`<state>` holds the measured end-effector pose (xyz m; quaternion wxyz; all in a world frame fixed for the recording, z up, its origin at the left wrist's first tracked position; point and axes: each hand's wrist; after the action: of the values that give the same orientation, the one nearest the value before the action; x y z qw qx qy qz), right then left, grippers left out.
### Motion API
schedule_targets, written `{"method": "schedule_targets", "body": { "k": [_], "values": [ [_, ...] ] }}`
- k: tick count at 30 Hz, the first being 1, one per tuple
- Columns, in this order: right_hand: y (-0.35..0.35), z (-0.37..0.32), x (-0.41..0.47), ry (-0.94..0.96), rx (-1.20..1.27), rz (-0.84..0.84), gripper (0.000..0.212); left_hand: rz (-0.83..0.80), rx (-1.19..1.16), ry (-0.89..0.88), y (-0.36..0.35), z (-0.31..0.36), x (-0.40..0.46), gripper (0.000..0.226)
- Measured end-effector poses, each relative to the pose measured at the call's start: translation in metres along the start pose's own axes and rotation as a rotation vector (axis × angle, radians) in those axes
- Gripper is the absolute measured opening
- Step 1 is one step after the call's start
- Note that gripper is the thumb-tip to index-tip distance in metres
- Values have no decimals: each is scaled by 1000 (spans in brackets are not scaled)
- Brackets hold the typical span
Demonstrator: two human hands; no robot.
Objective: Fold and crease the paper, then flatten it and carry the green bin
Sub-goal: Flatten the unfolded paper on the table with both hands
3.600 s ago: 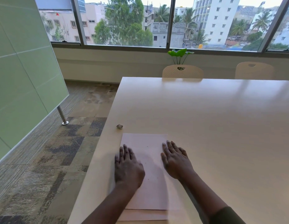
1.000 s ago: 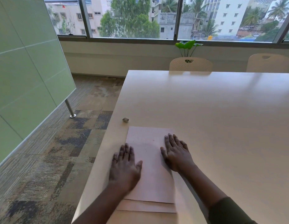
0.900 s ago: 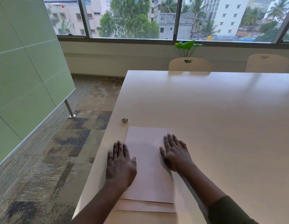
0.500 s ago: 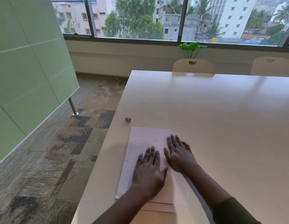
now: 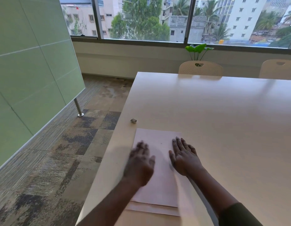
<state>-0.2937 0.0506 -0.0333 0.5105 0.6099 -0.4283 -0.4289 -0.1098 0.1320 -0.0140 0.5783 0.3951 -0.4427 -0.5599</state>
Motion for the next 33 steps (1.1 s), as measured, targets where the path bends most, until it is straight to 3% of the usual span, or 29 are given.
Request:
{"method": "schedule_targets", "body": {
  "k": [4, 6, 8, 12, 17, 19, 23, 25, 28, 33],
  "values": [
    [1, 0, -1, 13, -24, -4, 64, -103, 13, -190, -16, 43, -3, 73],
    [2, 1, -2, 9, -17, -4, 62, -131, 76, -203, -23, 43, -4, 86],
    [2, 2, -2, 3, -6, -5, 62, -143, 128, -180, -25, 33, -3, 83],
    [3, 2, -2, 5, 5, -7, 61, -186, 182, -18, -15, 1, -2, 71],
    [2, 1, -4, 12, 8, 8, 61, -104, 226, 286, -4, -25, -1, 72],
    [1, 1, -4, 12, 10, 6, 61, -51, 184, 237, -3, -13, 2, 71],
    [0, 3, -3, 21, 10, 6, 63, -51, -73, -52, -10, 37, 19, 67],
    [0, 5, -4, 56, -40, 0, 79, -91, -144, -160, -15, 61, 32, 65],
    [0, 11, -5, 88, -78, -5, 100, -158, -170, -199, -23, 78, 53, 67],
    [0, 10, -3, 82, -61, 16, 96, -199, -94, -175, -26, 68, 62, 92]
  ]
}}
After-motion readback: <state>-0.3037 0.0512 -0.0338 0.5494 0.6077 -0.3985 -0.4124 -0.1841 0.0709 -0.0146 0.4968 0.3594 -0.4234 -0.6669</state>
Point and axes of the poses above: each hand's wrist, its own x-axis towards the middle knuckle, its own y-axis out of the back of the hand, z = x × y, and after that the axes turned 4 degrees about -y, right-handed
